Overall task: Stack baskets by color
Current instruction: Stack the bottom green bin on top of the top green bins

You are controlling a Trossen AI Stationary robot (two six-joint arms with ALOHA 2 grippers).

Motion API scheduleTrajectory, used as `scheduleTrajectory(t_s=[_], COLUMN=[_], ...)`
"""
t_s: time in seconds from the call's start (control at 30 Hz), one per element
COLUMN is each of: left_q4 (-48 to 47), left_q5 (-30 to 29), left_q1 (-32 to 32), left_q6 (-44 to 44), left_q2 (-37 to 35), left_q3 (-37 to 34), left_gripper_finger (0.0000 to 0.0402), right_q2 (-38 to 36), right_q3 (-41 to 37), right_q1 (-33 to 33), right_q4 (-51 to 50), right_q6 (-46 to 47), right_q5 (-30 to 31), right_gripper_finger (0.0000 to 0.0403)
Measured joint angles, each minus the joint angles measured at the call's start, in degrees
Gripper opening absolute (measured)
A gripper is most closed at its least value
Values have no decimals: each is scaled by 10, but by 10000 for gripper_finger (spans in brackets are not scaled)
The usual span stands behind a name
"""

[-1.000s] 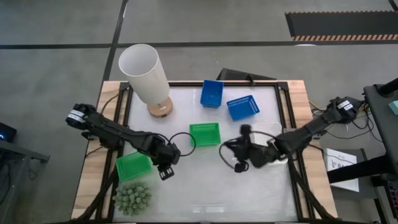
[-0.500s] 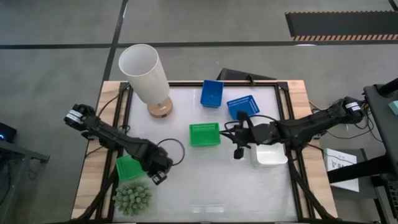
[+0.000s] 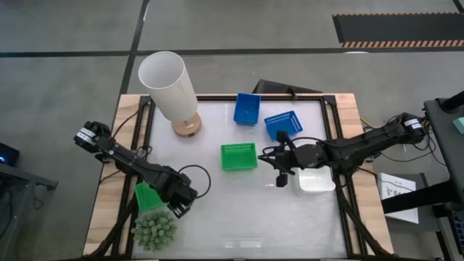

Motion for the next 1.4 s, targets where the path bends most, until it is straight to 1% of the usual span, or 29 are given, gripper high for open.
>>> scheduleTrajectory(t_s=[0.1, 0.2, 0.3, 0.43, 0.53, 0.63, 0.7, 0.8, 0.83, 1.0, 1.13, 1.27, 1.4], left_q4=[0, 1, 20, 39, 58, 72, 72, 72, 72, 69, 51, 40, 44], left_q5=[-27, -34, -34, -34, -35, -37, -37, -37, -38, -43, -52, -83, -118], left_q1=[-1, 0, -2, -3, -4, -4, -4, -4, -4, -4, -2, 3, 16], left_q6=[10, 10, 10, 10, 10, 10, 13, 20, 23, 38, 57, 101, 174], left_q2=[0, 0, 0, 2, 2, 3, 2, 2, 2, 2, 2, 5, 28], left_q3=[-5, -20, -40, -60, -80, -94, -97, -96, -94, -69, -26, 34, 121], left_gripper_finger=[153, 174, 176, 166, 147, 115, 86, 29, 15, 3, 1, 1, 1], right_q2=[0, 0, 0, 0, 0, -2, -4, -10, -14, -44, -76, -103, -127], right_q3=[0, 0, 0, 0, 0, 0, 0, 0, 0, 0, 0, -14, -36], right_q1=[0, 0, 0, 0, 0, 0, 0, 2, 3, 16, 32, 50, 56], right_q4=[-2, -2, -2, -3, -3, -4, -9, -22, -29, -73, -121, -126, -121], right_q6=[-1, -2, -2, -1, -1, 0, 0, 6, 10, 34, 64, 70, 70], right_q5=[0, 0, 0, 0, 0, 0, 0, 1, 2, 2, 2, 2, 2], right_gripper_finger=[8, 8, 8, 8, 8, 8, 8, 8, 8, 8, 8, 8, 8])
